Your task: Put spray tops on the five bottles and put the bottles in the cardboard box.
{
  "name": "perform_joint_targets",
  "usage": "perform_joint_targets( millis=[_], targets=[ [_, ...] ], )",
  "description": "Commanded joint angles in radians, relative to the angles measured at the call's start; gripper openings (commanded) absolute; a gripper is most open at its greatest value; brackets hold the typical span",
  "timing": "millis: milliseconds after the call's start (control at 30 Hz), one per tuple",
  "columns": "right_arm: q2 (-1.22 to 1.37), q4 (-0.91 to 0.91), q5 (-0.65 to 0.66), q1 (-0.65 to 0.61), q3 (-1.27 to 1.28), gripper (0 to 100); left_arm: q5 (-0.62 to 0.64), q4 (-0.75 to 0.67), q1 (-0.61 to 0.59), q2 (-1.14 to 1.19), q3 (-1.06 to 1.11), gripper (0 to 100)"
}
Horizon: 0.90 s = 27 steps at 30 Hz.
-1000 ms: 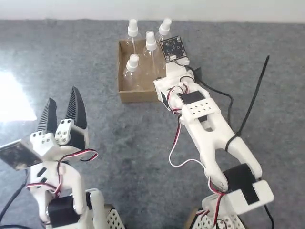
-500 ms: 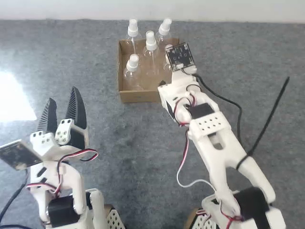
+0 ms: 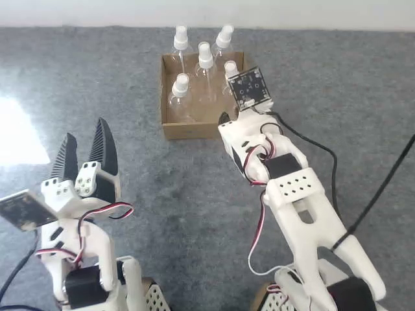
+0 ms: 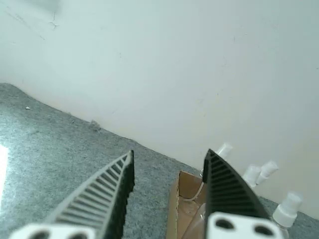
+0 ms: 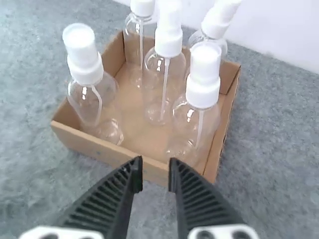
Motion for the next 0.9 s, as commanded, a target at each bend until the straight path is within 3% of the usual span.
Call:
perform_joint_targets(
  millis=[0,267,400,633,867],
  targets=[
    [-0.076,-0.005,0.029,-0.008,0.006,3.3,0.005,-0.023,-0.002,-0.003,-0.007,21],
    [-0.173,-0.093,0.032,0.002,0.104,3.4,0.006,-0.026,-0.002,-0.003,-0.013,10],
    [-0.245,-0.186,0.031,0.001,0.192,3.3,0.006,-0.026,-0.002,-0.003,-0.013,9],
    [-0.326,-0.2,0.029,0.001,0.244,0.6,0.006,-0.026,0.003,-0.003,-0.013,9],
    [-0.446,-0.208,0.026,0.002,0.311,0.6,-0.14,-0.026,0.157,-0.003,-0.004,7]
  ],
)
